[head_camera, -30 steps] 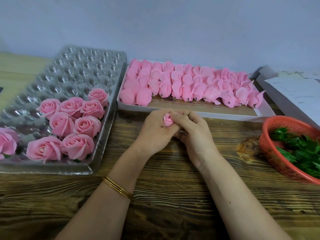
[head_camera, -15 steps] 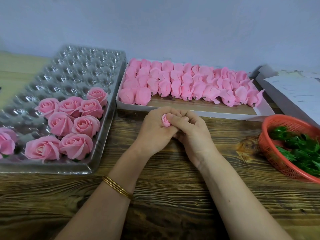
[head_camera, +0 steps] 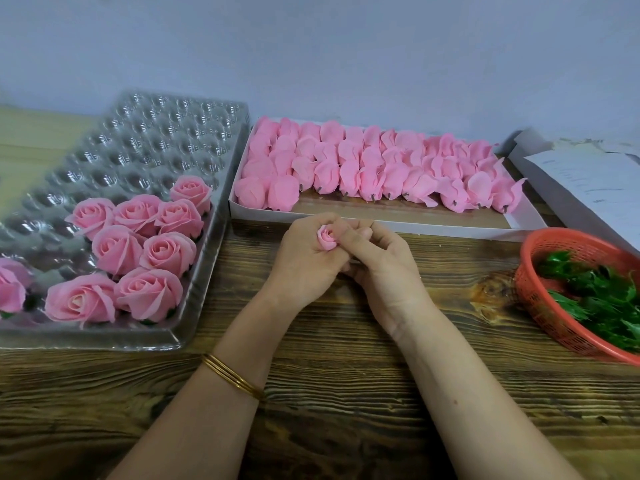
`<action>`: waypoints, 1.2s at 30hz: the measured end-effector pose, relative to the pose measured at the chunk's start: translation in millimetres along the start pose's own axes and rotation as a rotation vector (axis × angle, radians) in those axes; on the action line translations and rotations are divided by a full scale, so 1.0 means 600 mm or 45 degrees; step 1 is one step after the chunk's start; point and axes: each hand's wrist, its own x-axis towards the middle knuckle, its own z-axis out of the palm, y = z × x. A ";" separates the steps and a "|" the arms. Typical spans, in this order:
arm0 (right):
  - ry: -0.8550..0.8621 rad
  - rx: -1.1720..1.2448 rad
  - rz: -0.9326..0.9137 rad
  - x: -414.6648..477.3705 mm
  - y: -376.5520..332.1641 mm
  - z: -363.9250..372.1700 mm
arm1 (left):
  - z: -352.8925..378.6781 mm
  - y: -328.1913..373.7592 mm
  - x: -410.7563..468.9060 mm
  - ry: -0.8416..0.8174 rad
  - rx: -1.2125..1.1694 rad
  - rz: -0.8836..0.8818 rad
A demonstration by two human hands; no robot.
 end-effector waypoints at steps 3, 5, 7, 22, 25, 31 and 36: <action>-0.025 0.112 0.032 -0.001 -0.006 0.000 | 0.000 -0.001 -0.001 0.059 -0.077 0.019; -0.008 0.183 0.015 0.001 -0.006 -0.003 | -0.001 -0.001 -0.001 0.091 -0.092 0.025; 0.006 0.207 -0.019 0.001 -0.007 -0.007 | 0.000 -0.001 0.000 0.107 -0.126 0.021; 0.021 -0.484 -0.313 -0.006 0.017 0.007 | 0.002 0.004 0.010 0.310 -0.643 -0.198; 0.035 -0.556 -0.362 -0.008 0.018 0.009 | 0.009 0.009 0.009 0.248 -0.780 -0.269; -0.098 -0.371 -0.238 -0.011 0.007 0.004 | -0.001 0.009 0.010 0.152 -0.766 -0.324; -0.133 -0.396 -0.239 -0.010 0.008 0.004 | -0.003 0.012 0.008 0.124 -0.736 -0.378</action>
